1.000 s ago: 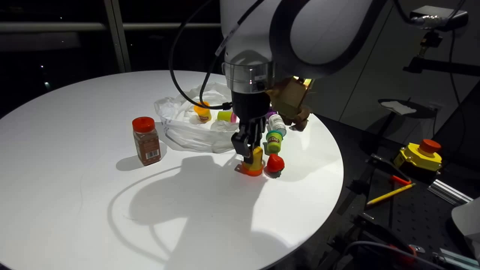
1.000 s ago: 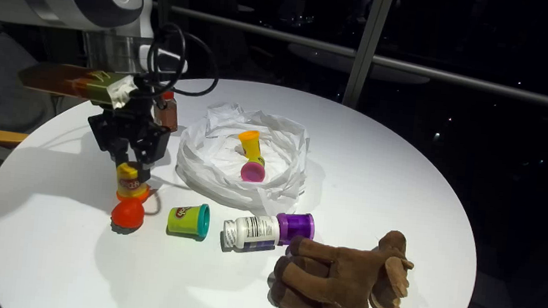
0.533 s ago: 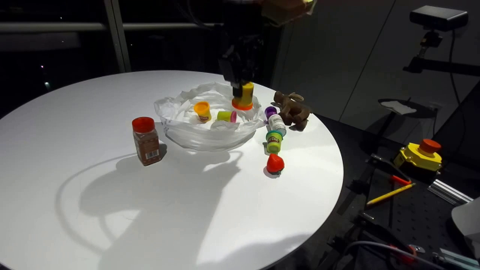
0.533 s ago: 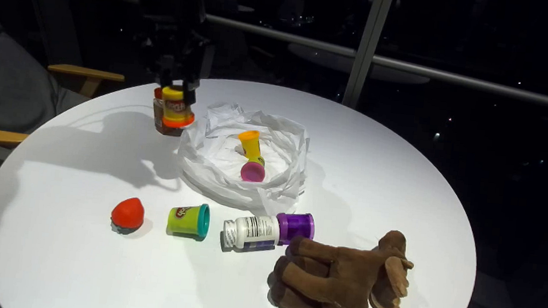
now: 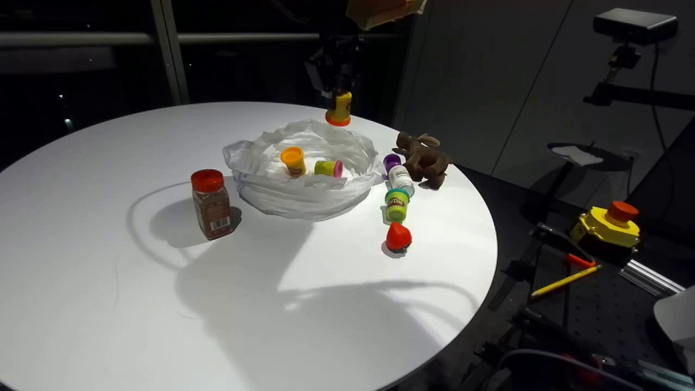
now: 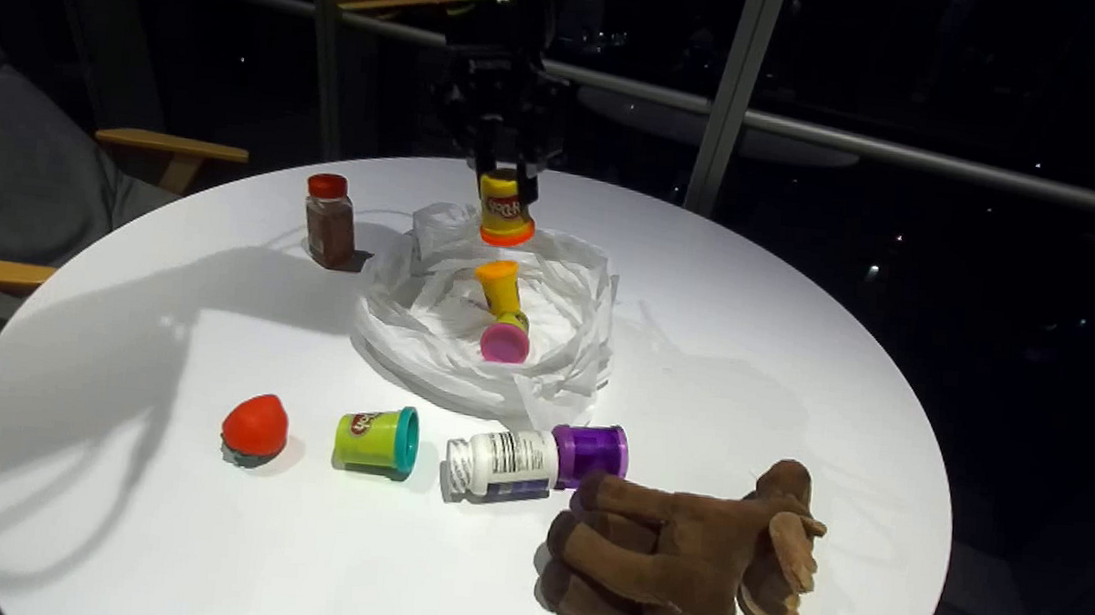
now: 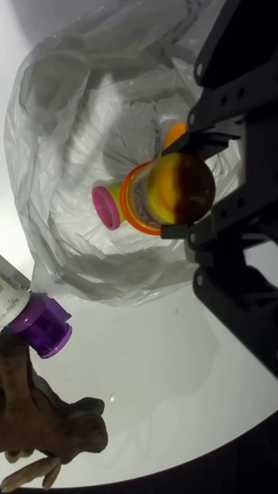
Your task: Put all the objects in the plastic bag
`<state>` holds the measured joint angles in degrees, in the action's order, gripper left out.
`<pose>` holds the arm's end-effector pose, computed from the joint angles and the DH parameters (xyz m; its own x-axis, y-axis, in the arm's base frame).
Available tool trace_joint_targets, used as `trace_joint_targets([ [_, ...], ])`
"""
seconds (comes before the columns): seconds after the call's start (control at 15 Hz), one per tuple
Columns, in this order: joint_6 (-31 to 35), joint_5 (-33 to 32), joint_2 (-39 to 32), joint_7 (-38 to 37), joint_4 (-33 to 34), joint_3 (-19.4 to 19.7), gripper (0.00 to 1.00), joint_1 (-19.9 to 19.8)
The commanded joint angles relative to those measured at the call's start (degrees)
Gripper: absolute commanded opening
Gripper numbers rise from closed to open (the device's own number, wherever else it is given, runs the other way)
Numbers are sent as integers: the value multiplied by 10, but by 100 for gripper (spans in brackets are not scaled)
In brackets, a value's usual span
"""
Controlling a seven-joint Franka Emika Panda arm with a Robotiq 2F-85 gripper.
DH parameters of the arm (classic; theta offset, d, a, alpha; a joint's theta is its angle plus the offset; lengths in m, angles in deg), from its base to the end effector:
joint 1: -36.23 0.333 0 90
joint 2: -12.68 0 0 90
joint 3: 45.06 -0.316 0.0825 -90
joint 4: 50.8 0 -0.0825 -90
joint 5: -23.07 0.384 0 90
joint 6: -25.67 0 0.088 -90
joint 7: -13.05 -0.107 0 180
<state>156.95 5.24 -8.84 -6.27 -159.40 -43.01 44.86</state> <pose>0.6268 0.0667 0.3082 0.9971 -0.0067 0.0755 -0.0243 -0.9717 0.2349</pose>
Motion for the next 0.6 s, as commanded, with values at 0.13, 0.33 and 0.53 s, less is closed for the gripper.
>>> trace_joint_targets([
  [0.13,-13,14,-130,-2,133,15,18,-6],
  [0.33,-20,29,-178,0,188,21,18,-6],
  [0.53,-25,37,-222,-7,241,28,18,-5],
])
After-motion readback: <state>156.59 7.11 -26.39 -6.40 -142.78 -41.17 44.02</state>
